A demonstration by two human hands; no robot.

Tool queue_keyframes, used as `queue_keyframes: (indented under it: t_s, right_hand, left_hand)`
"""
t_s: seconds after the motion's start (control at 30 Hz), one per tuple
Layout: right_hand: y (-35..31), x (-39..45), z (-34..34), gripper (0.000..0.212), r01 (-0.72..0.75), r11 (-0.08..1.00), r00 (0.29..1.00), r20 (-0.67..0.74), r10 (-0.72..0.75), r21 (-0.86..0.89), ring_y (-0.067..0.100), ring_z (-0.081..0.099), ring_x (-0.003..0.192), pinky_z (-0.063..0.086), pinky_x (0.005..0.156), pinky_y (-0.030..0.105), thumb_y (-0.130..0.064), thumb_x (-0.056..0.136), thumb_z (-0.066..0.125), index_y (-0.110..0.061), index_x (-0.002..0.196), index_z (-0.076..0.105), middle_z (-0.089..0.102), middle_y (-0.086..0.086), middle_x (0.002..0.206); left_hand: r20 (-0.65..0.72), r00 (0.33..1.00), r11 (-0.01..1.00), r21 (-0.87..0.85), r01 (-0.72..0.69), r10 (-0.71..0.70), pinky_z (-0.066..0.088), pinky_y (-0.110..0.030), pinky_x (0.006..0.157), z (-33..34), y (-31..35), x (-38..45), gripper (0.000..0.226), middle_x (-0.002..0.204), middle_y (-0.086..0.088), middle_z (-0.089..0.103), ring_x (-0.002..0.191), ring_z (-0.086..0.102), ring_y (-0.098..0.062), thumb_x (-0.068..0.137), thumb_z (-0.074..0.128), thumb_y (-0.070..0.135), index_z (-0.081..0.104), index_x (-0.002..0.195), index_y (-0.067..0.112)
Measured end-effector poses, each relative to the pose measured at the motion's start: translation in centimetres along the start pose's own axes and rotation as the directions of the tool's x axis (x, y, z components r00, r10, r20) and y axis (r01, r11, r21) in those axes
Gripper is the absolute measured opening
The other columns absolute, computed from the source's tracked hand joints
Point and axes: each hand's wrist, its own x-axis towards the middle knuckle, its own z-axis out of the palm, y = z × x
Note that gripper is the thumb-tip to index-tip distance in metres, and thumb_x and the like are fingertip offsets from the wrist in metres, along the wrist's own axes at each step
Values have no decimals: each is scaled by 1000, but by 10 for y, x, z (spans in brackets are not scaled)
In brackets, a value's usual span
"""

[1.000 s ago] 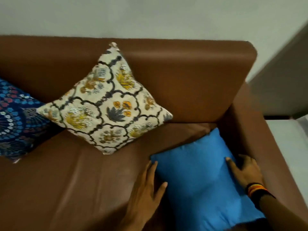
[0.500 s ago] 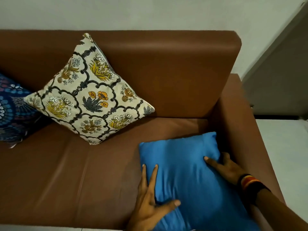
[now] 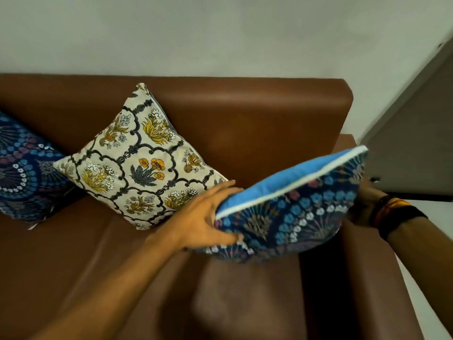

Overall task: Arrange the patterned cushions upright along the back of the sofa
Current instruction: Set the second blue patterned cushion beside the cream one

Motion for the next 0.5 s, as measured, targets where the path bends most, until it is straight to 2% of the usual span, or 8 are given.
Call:
queue_keyframes:
  t_s: [0.03,0.07,0.13,0.23,0.3,0.37,0.43,0.5]
  right_hand:
    - [-2,-1,8,61,1,1000,1000,-5,-1,7,15,51,41,44,41,15,-22,29,105,-7,79,73,55,1,55]
    - [-5,1,12,61,30,999,998,-60,-29,21,11,47,47,42,41,16,-20,47,102,-8,101,75,51,-4,60]
    - [-6,14,18,47,139,989,977,-167,-129,48,10,49,51,43,42,12,-16,99,62,-14,145,51,49,-15,66]
    - [3,16,22,24,192,980,958,-205,-200,-58,17,54,63,55,52,25,-21,106,48,-4,114,63,55,0,70]
    - [9,11,20,23,264,937,926,-210,-312,-230,25,55,70,56,51,27,-23,102,52,-7,91,63,56,12,79]
    - [15,12,9,28,373,779,866,-111,-487,-503,30,62,90,58,62,21,-36,96,59,-10,101,68,61,15,96]
    - [21,12,-2,50,384,538,830,26,-557,-750,23,55,111,52,92,31,-51,85,69,-19,125,66,57,8,117]
    - [20,14,-3,45,419,548,838,75,-541,-724,12,59,112,50,100,35,-35,88,77,-17,127,64,60,0,120]
  left_hand:
    - [-7,999,998,49,34,-33,49,-53,118,-9,-4,13,99,160,12,47,144,52,-12,72,81,59,39,160,39]
    - [-12,999,991,122,49,-48,52,-54,113,-15,-7,25,99,151,9,56,136,58,-15,71,73,66,38,160,37]
    - [9,997,953,294,73,-79,48,-55,116,-20,-9,44,114,156,0,55,139,56,-23,70,62,82,25,166,34]
    - [61,988,902,418,104,-142,39,-52,121,-19,-7,68,143,165,-8,45,147,48,-31,60,75,92,5,169,30]
    - [30,989,889,442,117,-145,42,-50,116,-9,-9,80,141,157,-7,50,141,52,-30,59,82,85,14,166,26]
    - [-37,987,898,410,157,-156,45,-46,109,-1,-13,93,122,148,-4,56,133,56,-28,65,88,74,28,158,24]
    - [-72,982,914,359,191,-176,46,-45,106,0,-17,103,103,140,-4,60,129,57,-28,69,91,63,39,148,23]
    - [-79,980,934,296,200,-185,48,-47,106,0,-19,108,88,134,-3,63,125,60,-28,71,94,56,46,138,22]
